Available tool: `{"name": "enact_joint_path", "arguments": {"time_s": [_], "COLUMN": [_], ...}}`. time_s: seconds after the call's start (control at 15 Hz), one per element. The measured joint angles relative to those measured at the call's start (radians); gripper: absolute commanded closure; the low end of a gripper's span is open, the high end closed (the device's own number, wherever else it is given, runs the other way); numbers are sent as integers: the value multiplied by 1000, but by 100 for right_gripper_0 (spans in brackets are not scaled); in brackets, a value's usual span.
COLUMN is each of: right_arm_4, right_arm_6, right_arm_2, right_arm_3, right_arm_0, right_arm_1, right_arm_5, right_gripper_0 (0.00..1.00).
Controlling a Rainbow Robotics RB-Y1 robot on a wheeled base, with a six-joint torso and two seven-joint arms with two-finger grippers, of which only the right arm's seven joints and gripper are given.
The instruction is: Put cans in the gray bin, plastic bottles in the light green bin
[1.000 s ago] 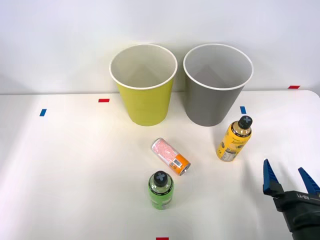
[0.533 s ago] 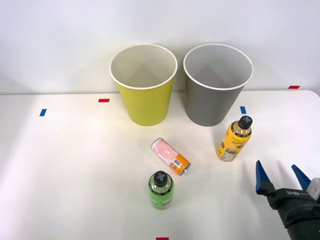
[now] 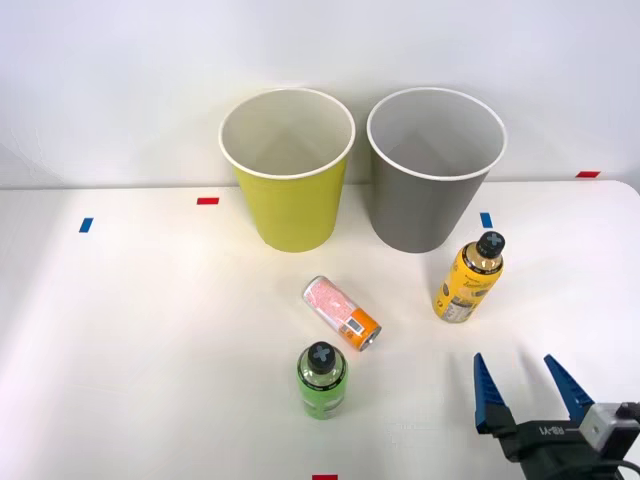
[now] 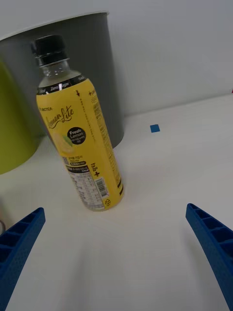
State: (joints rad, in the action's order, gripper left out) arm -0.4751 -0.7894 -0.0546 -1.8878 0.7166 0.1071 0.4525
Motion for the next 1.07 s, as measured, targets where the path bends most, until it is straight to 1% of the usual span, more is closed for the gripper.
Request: {"name": "enact_joint_path", "arguments": {"time_s": [0.13,0.2,0.33,0.47,0.67,0.87,1.07], "right_arm_4": [-2,5,39,98,207,268,276], "right_arm_6": [-26,-77,-219,-354,-488,-545,-552], "right_arm_2": [0,2,-2,-27,-83,-123,-139], "right_arm_3": [52,84,124,137,142,142,142], "right_arm_0": [3,0,8,41,105,150,201], "right_arm_1": [-11,-13,-16,-15,-14,-13,-14], "right_arm_5": [97,139,194,231,298,361,422], "right_gripper_0": [0,0,0,0,0,0,0]}}
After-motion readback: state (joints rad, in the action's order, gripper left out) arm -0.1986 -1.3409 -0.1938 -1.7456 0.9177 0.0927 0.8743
